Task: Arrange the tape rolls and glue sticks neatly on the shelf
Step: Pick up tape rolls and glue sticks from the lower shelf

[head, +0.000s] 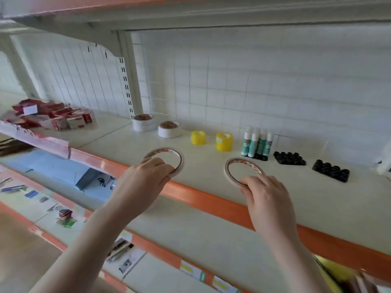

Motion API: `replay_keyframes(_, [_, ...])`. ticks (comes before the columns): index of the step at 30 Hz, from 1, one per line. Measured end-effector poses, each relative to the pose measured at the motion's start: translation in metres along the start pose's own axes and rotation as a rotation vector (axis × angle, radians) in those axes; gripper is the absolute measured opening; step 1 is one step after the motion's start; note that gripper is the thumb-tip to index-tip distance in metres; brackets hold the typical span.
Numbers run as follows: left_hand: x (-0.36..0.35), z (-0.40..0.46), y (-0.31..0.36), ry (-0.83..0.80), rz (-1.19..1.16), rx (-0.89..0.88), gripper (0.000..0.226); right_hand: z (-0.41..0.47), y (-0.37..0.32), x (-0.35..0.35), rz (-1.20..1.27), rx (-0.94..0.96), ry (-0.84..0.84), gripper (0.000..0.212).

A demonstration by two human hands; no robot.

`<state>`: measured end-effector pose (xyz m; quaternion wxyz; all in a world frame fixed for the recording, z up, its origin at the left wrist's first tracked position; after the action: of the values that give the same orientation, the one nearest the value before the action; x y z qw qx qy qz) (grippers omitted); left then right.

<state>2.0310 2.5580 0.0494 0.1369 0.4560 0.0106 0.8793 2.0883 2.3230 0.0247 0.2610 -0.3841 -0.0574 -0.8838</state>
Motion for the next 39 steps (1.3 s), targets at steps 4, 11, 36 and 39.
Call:
replay_keyframes(4, [0.011, -0.001, -0.053, 0.037, -0.022, 0.005, 0.042, 0.027, -0.042, -0.025, -0.011, 0.025, 0.013, 0.012])
replay_keyframes(11, [0.011, 0.021, -0.136, 0.039, 0.036, -0.001, 0.021, 0.089, -0.095, -0.076, -0.012, 0.039, 0.057, 0.003])
replay_keyframes(36, [-0.027, 0.142, -0.335, 0.002, -0.109, -0.169, 0.017, 0.256, -0.155, -0.251, -0.104, -0.084, -0.401, 0.015])
replay_keyframes(39, [-0.030, 0.147, -0.341, 0.009, -0.133, -0.192, 0.018, 0.253, -0.156, -0.254, -0.075, -0.105, -0.398, 0.014])
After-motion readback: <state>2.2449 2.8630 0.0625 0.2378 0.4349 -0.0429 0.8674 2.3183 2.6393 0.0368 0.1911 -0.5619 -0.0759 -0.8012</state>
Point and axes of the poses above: each hand's wrist, its own z-axis towards the middle knuckle, its own x-axis out of the back of the hand, y = z × x, the point moved 5 cm from there along z, towards the middle knuckle, and after that the axes turned 5 degrees about -z, right-handed, at the moved point
